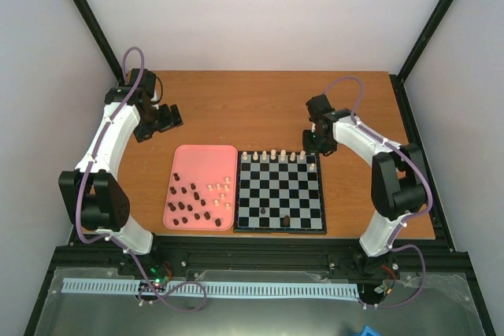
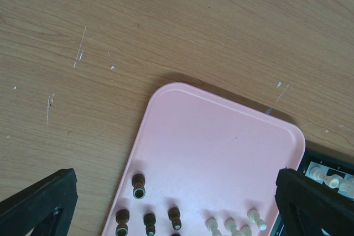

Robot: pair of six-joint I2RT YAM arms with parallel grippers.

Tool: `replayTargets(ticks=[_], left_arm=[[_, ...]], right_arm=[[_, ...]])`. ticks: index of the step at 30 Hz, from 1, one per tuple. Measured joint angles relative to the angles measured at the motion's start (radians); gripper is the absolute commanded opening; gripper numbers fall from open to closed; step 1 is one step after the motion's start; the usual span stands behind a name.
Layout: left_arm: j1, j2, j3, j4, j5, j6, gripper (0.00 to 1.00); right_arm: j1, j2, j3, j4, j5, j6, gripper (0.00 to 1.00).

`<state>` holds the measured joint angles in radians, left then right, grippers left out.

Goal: Set up the chess pieces on the board
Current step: Place the chess piece on the chessboard.

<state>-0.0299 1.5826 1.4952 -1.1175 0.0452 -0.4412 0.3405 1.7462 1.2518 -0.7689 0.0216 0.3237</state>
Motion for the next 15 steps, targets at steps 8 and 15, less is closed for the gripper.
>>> replayTargets(ticks=[8,15], left_arm=[[0.0,0.001,0.0,0.0,0.0,0.0,1.0],[0.0,0.007,0.0,0.0,0.0,0.0,1.0]], right_arm=[[0.0,0.022,-0.023,0.018,-0.004,0.0,0.05],[0.0,0.03,-0.031,0.027,-0.01,0.002,0.05]])
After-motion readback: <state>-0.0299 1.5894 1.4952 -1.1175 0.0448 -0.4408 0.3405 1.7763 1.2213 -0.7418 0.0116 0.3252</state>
